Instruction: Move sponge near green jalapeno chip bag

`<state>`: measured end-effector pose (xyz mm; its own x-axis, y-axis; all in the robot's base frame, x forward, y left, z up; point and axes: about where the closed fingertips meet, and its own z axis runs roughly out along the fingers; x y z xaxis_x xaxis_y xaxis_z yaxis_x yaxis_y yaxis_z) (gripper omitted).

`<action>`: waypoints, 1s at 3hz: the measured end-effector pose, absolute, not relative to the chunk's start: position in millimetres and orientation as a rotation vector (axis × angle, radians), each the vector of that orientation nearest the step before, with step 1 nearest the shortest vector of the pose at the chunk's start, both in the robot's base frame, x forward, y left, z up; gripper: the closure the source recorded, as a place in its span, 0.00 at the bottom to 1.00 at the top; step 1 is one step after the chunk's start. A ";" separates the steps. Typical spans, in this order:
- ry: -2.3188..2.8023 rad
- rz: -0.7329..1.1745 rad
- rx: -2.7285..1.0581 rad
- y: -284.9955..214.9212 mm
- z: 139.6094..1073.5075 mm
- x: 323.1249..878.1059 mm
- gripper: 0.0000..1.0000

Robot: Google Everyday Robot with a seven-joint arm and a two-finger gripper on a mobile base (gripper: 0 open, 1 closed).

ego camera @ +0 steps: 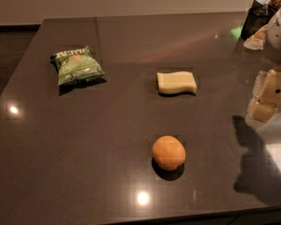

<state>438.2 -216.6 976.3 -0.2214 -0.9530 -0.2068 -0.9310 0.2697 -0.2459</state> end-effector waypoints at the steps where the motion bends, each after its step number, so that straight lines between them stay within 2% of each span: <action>1: 2.231 -0.099 -1.725 -216.6 976.3 438.2 0.00; 3: 2.187 -0.079 -1.796 -203.3 961.1 492.1 0.00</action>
Offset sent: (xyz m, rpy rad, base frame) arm 0.0406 0.0099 -0.0161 -0.0122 0.0559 0.0552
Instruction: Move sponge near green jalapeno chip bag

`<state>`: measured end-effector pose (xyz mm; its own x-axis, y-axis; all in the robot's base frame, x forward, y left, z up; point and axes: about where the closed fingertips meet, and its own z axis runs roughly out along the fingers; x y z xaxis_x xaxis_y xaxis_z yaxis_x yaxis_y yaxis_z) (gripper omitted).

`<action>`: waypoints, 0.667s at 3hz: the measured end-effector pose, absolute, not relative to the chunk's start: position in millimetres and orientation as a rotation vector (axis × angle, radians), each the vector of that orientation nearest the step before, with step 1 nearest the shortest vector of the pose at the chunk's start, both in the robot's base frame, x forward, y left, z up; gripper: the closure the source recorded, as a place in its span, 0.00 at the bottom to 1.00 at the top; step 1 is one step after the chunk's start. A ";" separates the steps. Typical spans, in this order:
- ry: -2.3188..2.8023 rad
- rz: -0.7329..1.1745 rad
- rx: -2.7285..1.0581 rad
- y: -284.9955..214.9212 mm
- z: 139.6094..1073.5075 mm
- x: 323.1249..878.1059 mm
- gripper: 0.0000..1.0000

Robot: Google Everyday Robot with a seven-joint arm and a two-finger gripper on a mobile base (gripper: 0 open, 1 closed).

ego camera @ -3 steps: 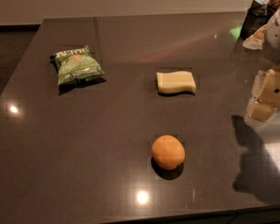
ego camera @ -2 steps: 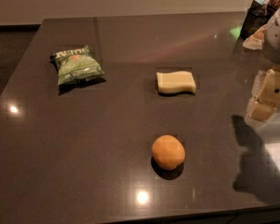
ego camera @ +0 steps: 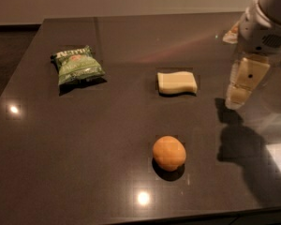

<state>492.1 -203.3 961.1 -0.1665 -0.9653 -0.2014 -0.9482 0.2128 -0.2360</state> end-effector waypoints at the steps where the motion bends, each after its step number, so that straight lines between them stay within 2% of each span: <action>1: 2.150 -0.067 -1.834 -194.9 944.3 529.1 0.00; 2: 2.132 -0.070 -1.837 -191.7 930.5 564.4 0.00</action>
Offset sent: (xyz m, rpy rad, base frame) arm 0.1160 0.0149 -0.0481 0.0126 -0.0175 0.0588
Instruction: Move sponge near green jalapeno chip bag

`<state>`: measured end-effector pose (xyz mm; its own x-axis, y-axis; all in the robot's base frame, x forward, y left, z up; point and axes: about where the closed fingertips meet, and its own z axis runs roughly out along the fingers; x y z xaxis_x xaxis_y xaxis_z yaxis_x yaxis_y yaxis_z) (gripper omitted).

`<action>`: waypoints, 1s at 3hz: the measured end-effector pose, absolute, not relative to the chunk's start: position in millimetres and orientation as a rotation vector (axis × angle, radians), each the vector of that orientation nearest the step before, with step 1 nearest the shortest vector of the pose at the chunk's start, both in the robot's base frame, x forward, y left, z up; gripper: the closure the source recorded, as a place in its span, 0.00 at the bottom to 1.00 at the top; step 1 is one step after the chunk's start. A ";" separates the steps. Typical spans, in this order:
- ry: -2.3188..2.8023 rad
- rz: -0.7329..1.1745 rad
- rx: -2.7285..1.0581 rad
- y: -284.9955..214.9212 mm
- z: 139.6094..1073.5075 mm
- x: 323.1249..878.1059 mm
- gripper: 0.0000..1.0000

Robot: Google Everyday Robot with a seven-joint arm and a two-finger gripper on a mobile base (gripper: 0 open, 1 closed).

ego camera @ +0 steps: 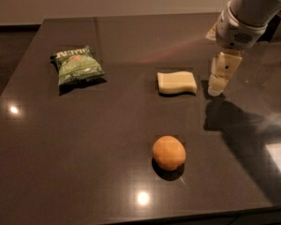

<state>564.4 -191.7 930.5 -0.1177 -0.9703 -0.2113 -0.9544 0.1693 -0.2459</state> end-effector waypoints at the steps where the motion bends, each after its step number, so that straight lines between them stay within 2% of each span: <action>1: 2.147 -0.058 -1.830 -193.5 913.9 587.9 0.00; 3: 2.189 0.006 -1.829 -193.9 873.8 610.2 0.00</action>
Offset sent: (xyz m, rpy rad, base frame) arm 0.0504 -0.0092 -0.0610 0.0169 0.0725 -0.0361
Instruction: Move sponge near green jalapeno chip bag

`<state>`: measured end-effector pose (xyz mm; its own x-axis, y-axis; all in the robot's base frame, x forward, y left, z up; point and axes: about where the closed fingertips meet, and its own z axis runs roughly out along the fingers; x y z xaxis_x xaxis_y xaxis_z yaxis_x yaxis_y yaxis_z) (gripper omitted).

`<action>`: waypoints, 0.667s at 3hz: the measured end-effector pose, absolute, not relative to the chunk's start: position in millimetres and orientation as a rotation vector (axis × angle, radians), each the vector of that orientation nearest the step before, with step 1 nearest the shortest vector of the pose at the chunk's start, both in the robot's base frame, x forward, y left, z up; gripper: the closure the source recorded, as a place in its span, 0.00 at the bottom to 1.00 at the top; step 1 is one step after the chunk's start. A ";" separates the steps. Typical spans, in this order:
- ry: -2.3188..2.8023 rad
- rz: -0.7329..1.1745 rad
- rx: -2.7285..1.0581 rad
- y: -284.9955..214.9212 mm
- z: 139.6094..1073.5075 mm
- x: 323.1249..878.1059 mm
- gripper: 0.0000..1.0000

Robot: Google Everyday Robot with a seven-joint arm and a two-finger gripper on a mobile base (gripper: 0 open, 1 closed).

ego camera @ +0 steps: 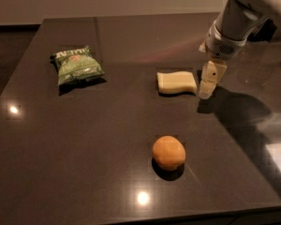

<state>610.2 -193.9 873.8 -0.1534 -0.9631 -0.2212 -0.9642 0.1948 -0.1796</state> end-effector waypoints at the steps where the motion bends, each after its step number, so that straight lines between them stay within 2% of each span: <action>1: 2.182 0.081 -1.861 -175.3 852.3 612.8 0.00; 2: 2.182 0.112 -1.869 -160.8 839.2 617.2 0.18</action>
Offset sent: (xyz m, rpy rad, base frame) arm 0.0108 0.0489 -0.0462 0.0523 0.0822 0.0398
